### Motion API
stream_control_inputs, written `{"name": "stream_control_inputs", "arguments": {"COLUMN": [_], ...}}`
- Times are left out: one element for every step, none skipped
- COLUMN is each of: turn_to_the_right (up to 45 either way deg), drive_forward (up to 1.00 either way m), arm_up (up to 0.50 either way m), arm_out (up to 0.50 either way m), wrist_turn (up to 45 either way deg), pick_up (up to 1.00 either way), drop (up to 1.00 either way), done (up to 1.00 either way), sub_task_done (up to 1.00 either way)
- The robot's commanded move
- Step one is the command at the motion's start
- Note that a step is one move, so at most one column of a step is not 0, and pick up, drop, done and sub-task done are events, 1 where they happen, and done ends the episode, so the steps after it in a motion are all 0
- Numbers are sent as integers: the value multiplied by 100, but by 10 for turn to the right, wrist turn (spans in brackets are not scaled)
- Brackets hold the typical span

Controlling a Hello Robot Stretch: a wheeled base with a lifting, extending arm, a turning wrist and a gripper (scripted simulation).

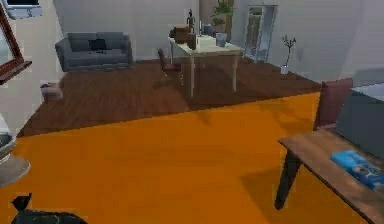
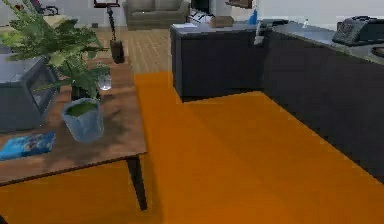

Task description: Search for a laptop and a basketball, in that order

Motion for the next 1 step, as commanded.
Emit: {"name": "stream_control_inputs", "arguments": {"turn_to_the_right": [0], "drive_forward": [40], "arm_up": [0], "arm_out": [0], "wrist_turn": [0], "pick_up": [0], "drop": [0], "done": [0], "sub_task_done": [0]}}
